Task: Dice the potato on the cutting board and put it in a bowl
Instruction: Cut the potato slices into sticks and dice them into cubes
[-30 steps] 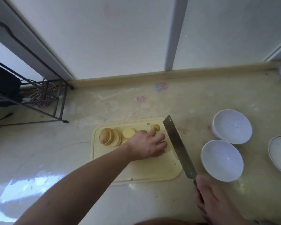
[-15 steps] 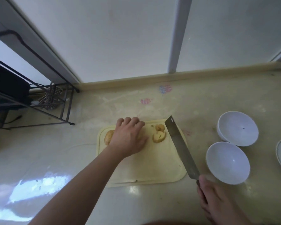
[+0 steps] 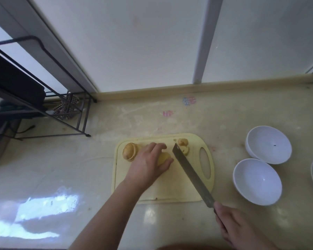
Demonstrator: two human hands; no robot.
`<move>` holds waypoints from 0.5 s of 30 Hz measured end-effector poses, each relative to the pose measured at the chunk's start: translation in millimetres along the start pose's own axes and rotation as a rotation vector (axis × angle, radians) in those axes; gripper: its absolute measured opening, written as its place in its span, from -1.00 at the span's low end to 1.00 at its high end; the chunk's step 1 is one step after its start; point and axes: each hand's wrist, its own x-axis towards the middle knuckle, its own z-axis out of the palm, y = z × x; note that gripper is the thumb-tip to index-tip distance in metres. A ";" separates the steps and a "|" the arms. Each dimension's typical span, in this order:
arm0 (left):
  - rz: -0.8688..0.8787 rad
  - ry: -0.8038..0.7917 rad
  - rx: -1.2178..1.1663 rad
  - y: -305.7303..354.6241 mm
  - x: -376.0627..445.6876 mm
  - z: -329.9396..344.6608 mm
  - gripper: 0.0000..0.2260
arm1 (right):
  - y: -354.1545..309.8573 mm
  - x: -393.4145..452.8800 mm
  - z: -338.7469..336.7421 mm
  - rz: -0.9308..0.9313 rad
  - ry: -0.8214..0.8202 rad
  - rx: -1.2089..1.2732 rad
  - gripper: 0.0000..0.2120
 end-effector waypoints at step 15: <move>0.038 0.055 0.054 -8.2 -72.6 50.9 -0.54 | -9.6 12.5 -11.4 0.019 -0.070 0.032 -0.49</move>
